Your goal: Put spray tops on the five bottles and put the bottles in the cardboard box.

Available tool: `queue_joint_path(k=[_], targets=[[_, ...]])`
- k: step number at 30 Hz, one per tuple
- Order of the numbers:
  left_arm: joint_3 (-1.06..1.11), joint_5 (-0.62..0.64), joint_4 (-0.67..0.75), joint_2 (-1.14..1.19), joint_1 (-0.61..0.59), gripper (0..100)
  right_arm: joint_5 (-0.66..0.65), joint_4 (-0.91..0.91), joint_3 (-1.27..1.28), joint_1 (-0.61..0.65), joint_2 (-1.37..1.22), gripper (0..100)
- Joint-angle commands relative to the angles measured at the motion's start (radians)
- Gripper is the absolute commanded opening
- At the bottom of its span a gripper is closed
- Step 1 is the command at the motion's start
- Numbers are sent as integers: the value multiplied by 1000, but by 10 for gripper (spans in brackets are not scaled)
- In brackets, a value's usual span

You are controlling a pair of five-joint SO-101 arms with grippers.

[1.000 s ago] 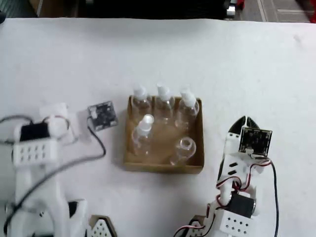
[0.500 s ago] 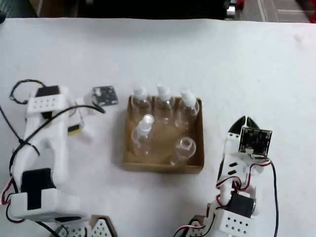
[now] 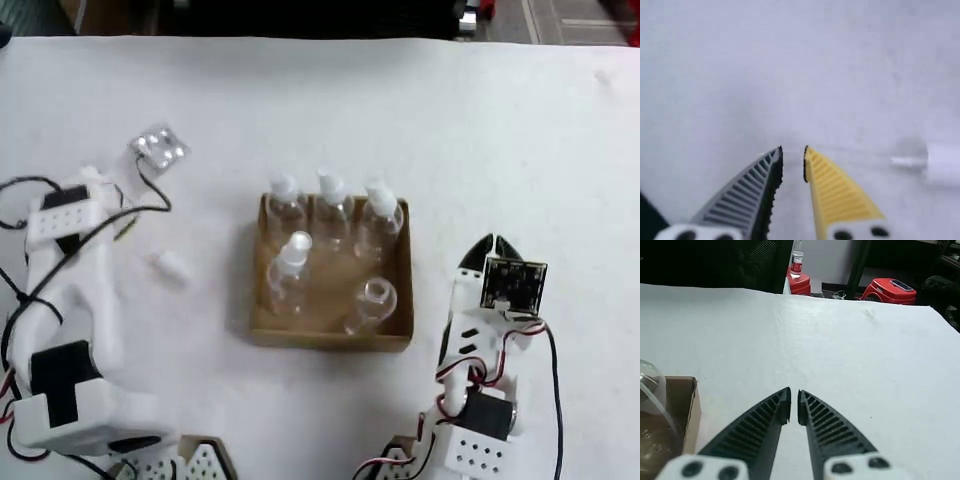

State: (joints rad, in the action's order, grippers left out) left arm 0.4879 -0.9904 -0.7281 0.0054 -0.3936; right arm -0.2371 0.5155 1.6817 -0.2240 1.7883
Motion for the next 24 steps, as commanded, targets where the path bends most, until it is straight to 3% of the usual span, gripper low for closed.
queue_joint_path(k=[1,4,6,18,24], targets=[[221,160,437,-25,67,76,-12,12,8,4,2,17],[373,58,582,-28,125,75,-12,13,8,2,2,17],[397,-26,588,-36,122,72,-12,13,8,1,2,17],[315,-430,255,-28,-77,76,-12,19,8,5,2,17],[270,-649,-52,-85,-159,72,-12,19,8,5,2,17]])
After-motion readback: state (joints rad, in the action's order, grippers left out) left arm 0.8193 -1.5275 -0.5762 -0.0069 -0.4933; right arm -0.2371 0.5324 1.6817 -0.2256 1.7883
